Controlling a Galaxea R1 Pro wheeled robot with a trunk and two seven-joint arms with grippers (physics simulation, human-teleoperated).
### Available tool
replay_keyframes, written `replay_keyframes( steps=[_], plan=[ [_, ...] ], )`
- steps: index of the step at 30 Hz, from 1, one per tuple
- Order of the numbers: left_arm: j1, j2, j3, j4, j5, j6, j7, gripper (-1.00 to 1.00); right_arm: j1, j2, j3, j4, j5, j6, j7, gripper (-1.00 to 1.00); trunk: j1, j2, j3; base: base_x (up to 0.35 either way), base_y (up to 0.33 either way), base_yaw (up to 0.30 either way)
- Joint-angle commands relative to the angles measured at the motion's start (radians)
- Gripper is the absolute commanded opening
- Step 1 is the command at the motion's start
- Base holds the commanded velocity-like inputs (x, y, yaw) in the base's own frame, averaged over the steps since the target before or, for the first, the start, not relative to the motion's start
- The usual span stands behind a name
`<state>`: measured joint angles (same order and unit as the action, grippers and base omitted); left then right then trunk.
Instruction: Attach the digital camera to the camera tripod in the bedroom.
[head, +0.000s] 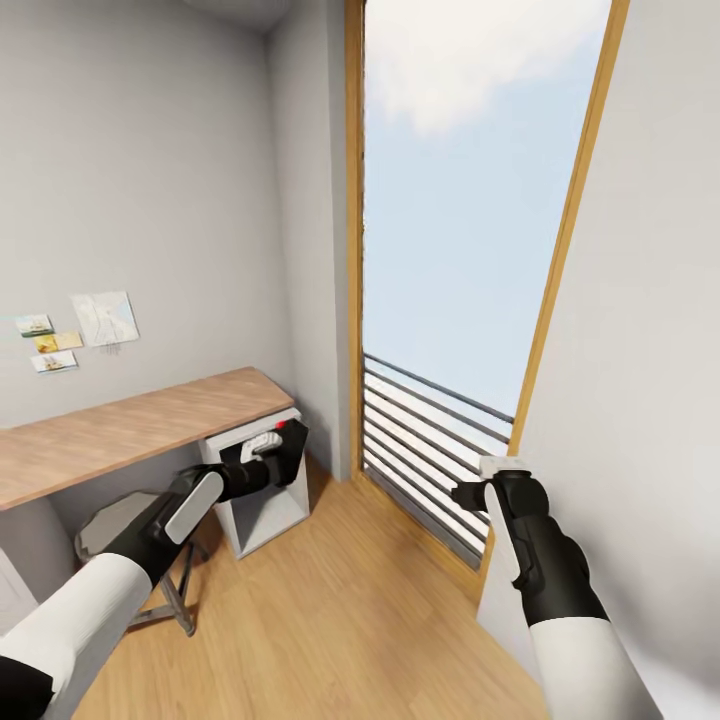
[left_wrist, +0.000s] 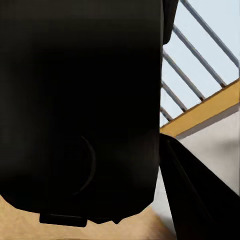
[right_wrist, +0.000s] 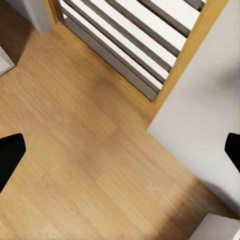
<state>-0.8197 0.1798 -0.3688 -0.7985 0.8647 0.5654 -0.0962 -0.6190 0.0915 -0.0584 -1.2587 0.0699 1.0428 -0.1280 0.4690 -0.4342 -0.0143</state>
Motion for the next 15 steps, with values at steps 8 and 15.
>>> replay_keyframes(
  steps=[8, 15],
  plan=[
    [-0.001, -0.052, -0.013, -0.006, 0.001, -0.005, 0.272, -1.00, -0.001, 0.013, -0.001, -0.001, 0.007, 0.004, 0.001, 1.00, -0.019, 0.034, 0.015, 0.000, 0.000, 0.000],
    [-0.001, -0.070, -0.015, -0.008, -0.019, -0.005, 0.318, -1.00, -0.001, 0.014, -0.001, -0.001, 0.007, 0.004, 0.001, 1.00, -0.019, 0.034, 0.015, 0.000, 0.000, 0.000]
  ],
)
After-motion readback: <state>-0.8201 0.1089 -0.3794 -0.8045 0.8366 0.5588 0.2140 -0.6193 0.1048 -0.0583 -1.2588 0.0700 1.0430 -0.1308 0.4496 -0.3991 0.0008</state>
